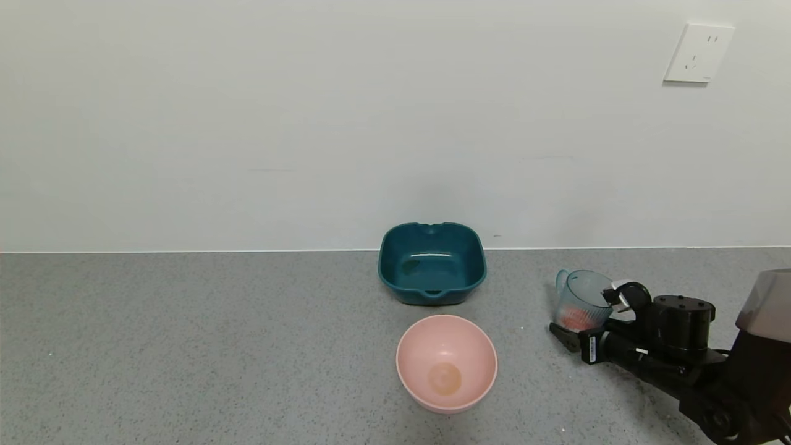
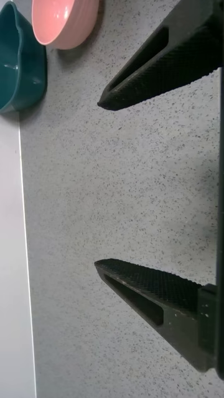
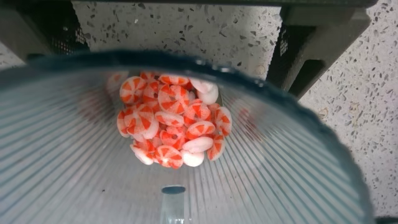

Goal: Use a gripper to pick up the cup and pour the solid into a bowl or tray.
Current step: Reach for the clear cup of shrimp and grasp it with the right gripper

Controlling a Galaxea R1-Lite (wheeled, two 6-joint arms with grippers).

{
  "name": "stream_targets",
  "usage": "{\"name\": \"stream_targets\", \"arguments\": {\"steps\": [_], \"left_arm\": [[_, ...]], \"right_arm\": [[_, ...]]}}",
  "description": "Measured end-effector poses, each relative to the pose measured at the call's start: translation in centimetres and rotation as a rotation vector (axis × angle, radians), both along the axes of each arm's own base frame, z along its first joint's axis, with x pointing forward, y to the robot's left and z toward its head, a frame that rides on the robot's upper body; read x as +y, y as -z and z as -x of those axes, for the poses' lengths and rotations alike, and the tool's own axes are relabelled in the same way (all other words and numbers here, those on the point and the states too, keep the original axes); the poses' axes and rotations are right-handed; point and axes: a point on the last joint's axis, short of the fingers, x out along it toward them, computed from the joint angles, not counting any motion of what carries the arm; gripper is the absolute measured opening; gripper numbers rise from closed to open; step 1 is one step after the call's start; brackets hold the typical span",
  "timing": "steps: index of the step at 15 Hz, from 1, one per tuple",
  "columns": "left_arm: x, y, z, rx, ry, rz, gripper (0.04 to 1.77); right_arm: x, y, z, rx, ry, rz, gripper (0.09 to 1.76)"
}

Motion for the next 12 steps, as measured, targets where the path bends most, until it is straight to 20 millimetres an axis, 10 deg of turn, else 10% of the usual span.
{"name": "stream_targets", "arguments": {"steps": [12], "left_arm": [[0.0,0.0,0.0,0.0,0.0,0.0,1.72]], "right_arm": [[0.03,-0.27,-0.73,-0.026,0.002,0.0,1.71]]}}
